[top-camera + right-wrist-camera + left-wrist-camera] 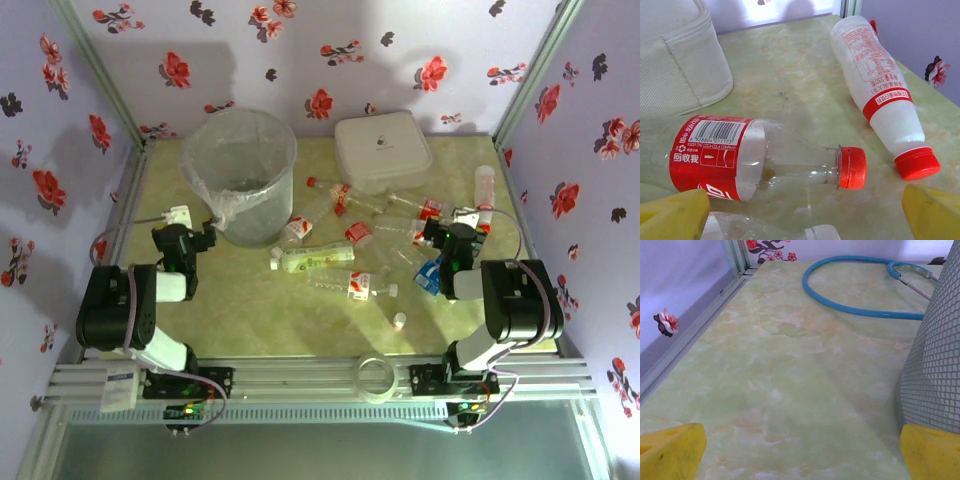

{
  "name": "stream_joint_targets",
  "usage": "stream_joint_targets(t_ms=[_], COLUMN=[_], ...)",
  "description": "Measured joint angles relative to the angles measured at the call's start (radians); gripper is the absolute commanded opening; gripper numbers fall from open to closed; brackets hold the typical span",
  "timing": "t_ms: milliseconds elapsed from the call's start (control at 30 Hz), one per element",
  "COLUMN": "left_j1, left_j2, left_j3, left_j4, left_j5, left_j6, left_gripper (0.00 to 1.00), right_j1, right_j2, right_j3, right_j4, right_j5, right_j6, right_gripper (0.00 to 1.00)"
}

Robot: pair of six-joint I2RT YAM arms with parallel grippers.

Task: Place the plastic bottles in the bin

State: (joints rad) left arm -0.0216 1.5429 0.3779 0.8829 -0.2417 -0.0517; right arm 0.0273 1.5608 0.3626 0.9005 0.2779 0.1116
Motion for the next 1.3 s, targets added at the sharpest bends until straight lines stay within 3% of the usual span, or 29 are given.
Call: stream_joint_targets(t_ms=[1300], left_j1=[0.012], left_j2=[0.0], left_j3=[0.0], left_j4=[0.0], left_j5=[0.027], left_j6=[-0.002], left_gripper=[1.0], right_j1=[-0.003], right_j2=[0.0], right_j3=[0.001], right_j4=[0.0], right_j5=[-0.001], right_j6=[0.0], right_gripper=[0.99])
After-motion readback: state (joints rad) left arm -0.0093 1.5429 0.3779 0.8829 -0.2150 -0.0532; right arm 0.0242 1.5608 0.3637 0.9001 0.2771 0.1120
